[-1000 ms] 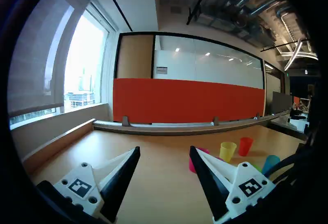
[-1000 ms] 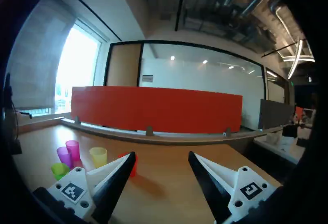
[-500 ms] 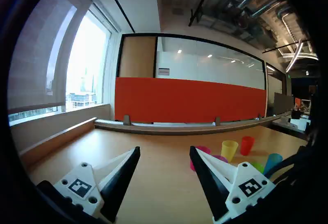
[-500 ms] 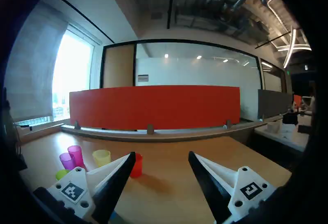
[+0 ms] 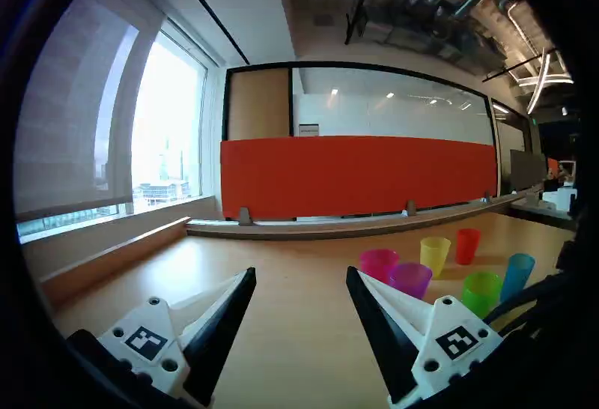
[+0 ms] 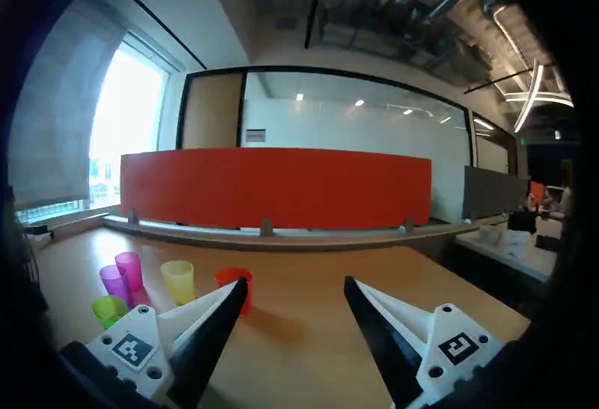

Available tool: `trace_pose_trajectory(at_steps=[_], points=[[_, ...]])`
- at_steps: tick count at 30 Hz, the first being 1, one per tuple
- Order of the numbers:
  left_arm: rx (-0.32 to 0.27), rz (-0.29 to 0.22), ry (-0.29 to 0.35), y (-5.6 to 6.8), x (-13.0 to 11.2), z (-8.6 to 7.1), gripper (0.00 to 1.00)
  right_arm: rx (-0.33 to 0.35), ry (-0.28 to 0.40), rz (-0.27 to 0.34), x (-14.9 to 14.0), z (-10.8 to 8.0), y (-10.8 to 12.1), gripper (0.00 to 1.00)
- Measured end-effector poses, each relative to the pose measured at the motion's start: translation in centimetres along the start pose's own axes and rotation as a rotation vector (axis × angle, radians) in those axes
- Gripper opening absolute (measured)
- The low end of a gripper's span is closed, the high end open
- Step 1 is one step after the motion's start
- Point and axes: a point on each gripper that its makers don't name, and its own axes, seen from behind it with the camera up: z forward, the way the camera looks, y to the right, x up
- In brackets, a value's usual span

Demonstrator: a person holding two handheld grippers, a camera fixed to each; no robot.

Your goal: Pour water

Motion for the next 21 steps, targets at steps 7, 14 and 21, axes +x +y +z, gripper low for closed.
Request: trace_pose_trajectory(at_steps=[7, 14, 21], points=[[0.029, 0.023, 0.008, -0.3, -1.1, 0.0, 0.89, -0.021, -0.009, 0.005, 0.1, -0.2, 0.6, 1.00], [0.019, -0.006, -0.005, 0.6, -2.1, 0.1, 0.89, -0.032, -0.015, -0.005, -0.1, -0.3, 0.7, 1.00], [0.021, -0.028, -0.003, 0.7, -2.3, 0.0, 0.89, -0.028, -0.016, -0.004, -0.1, -0.2, 0.5, 1.00]])
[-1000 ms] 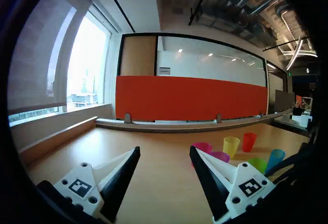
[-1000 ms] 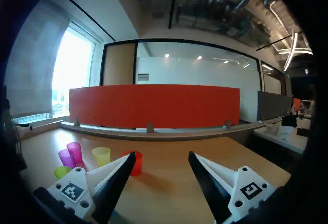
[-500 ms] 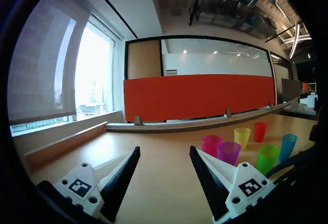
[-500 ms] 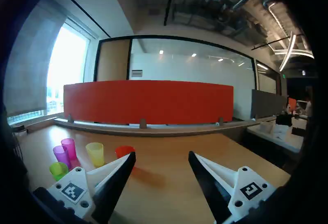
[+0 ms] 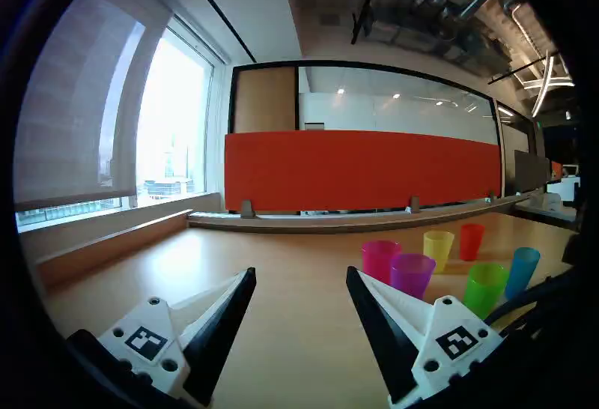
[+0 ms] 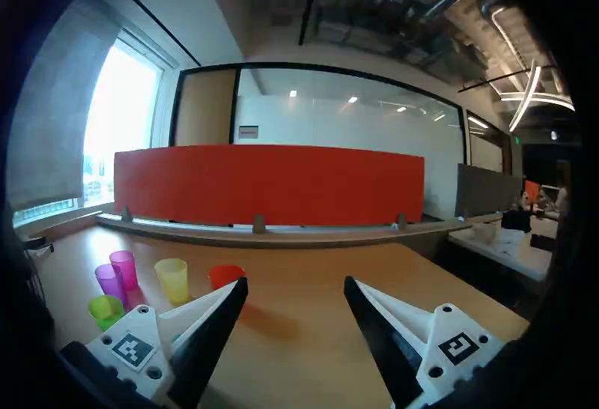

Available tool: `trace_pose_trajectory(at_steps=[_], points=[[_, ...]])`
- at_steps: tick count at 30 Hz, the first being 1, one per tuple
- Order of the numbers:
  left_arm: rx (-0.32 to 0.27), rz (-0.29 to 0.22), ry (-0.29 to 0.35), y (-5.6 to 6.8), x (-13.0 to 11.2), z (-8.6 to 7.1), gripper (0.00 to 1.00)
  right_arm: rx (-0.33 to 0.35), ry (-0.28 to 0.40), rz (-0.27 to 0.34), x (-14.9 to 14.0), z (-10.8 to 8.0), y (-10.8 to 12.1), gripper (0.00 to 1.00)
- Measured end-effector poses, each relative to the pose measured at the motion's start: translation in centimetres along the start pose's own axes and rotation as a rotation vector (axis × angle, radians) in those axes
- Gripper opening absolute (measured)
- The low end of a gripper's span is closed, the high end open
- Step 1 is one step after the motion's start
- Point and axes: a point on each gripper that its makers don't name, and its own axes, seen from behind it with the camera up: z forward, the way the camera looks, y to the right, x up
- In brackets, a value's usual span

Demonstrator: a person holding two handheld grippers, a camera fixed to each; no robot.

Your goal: Pour water

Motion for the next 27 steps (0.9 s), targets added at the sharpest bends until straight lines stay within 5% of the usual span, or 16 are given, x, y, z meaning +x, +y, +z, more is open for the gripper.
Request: trace_pose_trajectory(at_steps=[27], points=[[-0.015, 0.000, 0.016, 0.34, 0.08, -0.44, 0.93, -0.006, 0.011, 0.000, -0.14, 0.77, 0.45, 1.00]])
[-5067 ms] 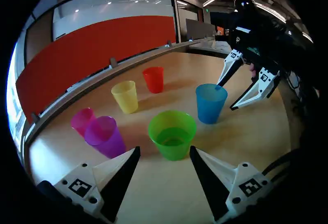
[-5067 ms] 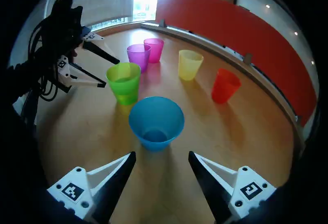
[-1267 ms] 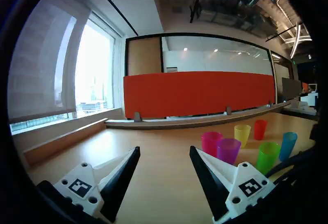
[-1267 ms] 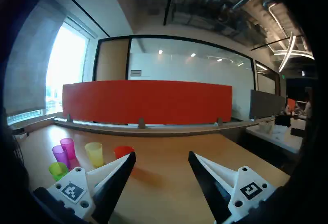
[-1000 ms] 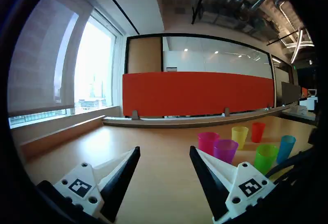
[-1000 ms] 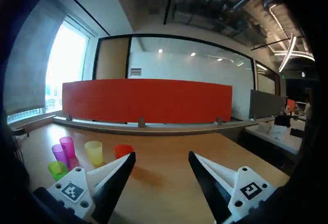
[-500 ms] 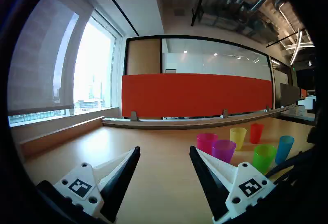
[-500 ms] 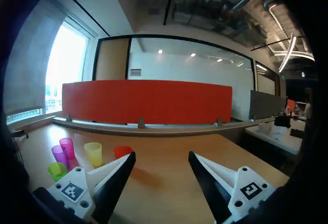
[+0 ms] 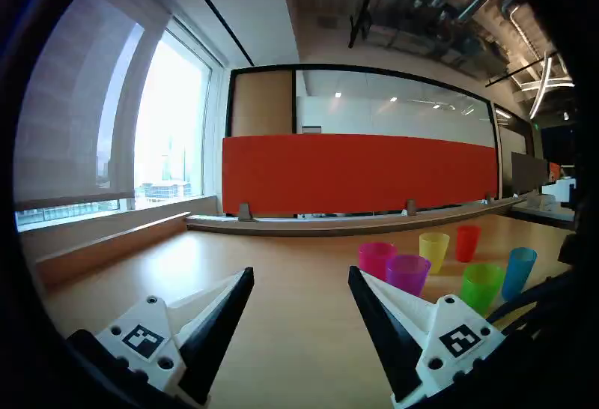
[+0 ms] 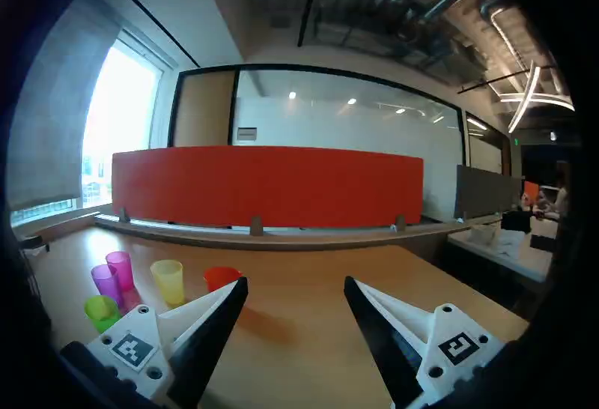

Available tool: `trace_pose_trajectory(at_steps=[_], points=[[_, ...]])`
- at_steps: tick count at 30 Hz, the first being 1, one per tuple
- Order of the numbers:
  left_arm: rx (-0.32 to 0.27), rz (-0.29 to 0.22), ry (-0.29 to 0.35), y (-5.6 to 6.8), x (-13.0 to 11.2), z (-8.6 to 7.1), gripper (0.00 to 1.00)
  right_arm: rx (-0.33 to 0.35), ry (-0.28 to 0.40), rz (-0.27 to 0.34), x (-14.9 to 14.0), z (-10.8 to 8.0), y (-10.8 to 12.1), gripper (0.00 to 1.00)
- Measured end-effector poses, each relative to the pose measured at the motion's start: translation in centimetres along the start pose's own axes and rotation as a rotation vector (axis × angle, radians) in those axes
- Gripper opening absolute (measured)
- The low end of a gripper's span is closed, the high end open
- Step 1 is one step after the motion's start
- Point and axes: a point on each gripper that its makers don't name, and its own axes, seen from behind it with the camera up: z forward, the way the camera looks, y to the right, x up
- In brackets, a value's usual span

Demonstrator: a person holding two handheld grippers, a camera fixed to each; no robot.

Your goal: Pour water

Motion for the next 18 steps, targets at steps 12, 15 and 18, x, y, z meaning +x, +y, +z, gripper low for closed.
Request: trace_pose_trajectory(at_steps=[12, 15, 18], points=[[0.000, 0.000, 0.000, 0.0, 0.1, 0.0, 0.93, 0.006, 0.047, 0.002, -1.6, 0.6, -0.8, 1.00], [0.000, 0.000, 0.000, 0.0, 0.1, 0.0, 0.93, 0.006, 0.069, -0.018, -1.7, 0.5, -0.8, 1.00], [0.000, 0.000, 0.000, 0.0, 0.0, 0.0, 0.93, 0.015, 0.082, -0.038, -1.9, 0.3, -0.8, 1.00]])
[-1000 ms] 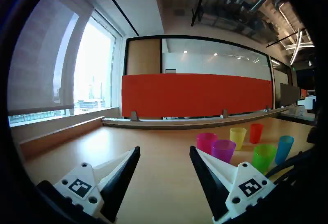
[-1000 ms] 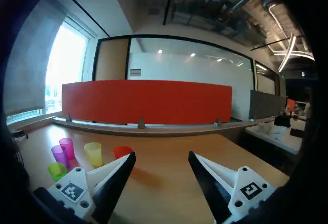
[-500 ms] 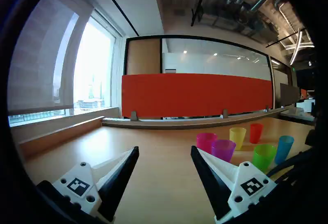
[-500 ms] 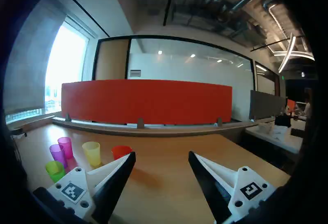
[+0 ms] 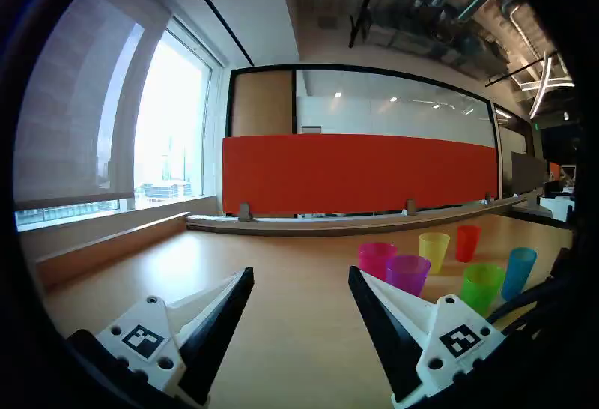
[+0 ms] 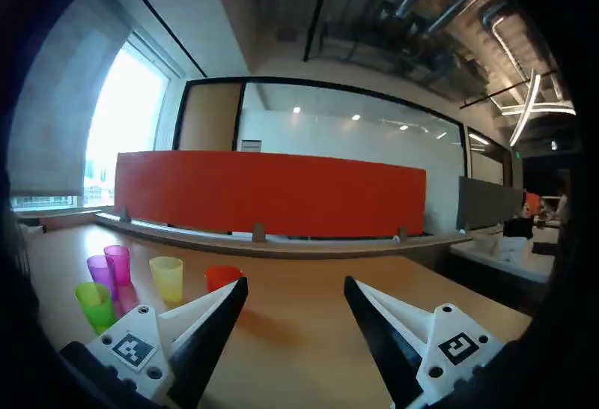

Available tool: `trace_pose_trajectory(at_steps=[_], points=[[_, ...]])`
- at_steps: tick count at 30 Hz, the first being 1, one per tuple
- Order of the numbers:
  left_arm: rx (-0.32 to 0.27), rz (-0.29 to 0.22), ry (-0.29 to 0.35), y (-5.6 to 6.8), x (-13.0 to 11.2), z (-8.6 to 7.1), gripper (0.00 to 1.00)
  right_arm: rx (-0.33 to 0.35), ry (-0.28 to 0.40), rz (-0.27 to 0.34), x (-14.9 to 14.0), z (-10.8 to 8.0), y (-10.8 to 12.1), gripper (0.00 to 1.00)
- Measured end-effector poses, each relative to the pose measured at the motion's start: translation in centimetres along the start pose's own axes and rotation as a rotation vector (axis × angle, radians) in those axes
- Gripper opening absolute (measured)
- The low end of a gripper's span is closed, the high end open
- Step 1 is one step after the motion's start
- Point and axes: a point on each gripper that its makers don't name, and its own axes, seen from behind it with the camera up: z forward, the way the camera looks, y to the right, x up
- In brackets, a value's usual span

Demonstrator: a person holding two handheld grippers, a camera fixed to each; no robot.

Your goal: Pour water

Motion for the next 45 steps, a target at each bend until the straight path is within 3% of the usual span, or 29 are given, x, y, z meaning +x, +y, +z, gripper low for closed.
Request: trace_pose_trajectory(at_steps=[15, 32, 39, 45], points=[[0.000, 0.000, 0.000, 0.0, 0.0, -0.1, 0.93, 0.036, -0.018, 0.051, -2.1, -0.5, 0.2, 1.00], [0.000, 0.000, 0.000, 0.0, 0.0, 0.0, 0.94, 0.001, -0.064, 0.041, -3.3, 0.1, 1.0, 1.00], [0.000, 0.000, 0.000, 0.0, 0.0, 0.0, 0.94, 0.029, -0.068, 0.071, -3.3, -0.2, 0.6, 1.00], [0.002, 0.000, 0.000, -0.1, -0.1, -0.1, 0.94, 0.028, -0.082, 0.057, -3.9, -0.3, 0.4, 1.00]])
